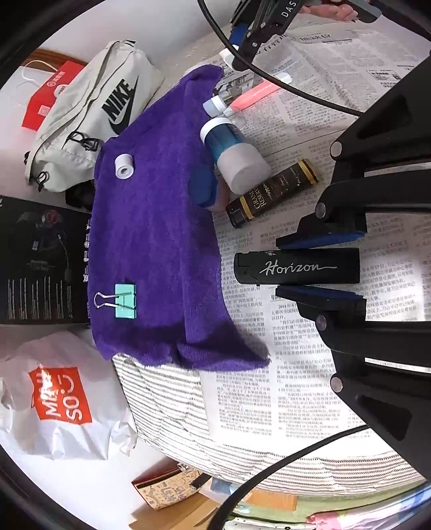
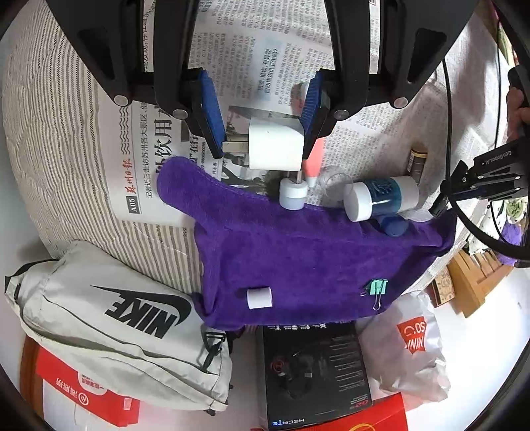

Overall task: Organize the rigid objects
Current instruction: 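Carry Horizon case over towel with left tool while right tool places charger there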

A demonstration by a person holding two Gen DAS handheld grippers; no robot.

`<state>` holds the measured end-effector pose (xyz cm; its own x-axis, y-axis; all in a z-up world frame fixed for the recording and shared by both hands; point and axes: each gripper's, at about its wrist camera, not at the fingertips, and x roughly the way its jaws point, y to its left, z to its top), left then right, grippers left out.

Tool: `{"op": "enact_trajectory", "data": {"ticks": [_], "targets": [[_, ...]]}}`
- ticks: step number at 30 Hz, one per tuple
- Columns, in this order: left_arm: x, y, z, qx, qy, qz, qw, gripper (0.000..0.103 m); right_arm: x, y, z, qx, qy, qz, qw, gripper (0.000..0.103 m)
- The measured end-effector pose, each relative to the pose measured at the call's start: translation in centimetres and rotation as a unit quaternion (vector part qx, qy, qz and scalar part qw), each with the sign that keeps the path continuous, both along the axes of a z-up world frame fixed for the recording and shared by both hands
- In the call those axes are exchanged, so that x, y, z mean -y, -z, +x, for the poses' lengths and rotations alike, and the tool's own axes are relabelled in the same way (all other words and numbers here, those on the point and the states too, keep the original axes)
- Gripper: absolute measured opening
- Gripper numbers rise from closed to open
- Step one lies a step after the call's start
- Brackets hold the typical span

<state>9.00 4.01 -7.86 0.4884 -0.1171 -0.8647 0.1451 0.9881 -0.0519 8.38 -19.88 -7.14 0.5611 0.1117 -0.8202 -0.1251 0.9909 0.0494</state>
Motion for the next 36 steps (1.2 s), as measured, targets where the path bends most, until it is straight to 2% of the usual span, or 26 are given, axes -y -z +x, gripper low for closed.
{"op": "enact_trajectory", "data": {"ticks": [9,16,24,36], "targets": [[-1.1,-2.6,0.5,0.015,-0.007,-0.01,0.9998,0.021,-0.7,-1.9,1.3,0.01,-0.007,0.004,1.0,0.044],[-1.8,-4.6,2.9,0.03,-0.01,-0.017,0.9994,0.021,-0.7,-3.4,3.5,0.023,-0.007,0.008,1.0,0.044],[-2.3,-5.2,6.5,0.033,-0.012,-0.019,0.9992,0.021,-0.7,-4.3,6.6,0.031,-0.006,-0.005,0.999,0.044],[-2.9,-3.6,10.2,0.021,-0.013,-0.025,0.9994,0.021,-0.4,-3.5,10.9,0.03,-0.004,-0.018,0.999,0.044]]}}
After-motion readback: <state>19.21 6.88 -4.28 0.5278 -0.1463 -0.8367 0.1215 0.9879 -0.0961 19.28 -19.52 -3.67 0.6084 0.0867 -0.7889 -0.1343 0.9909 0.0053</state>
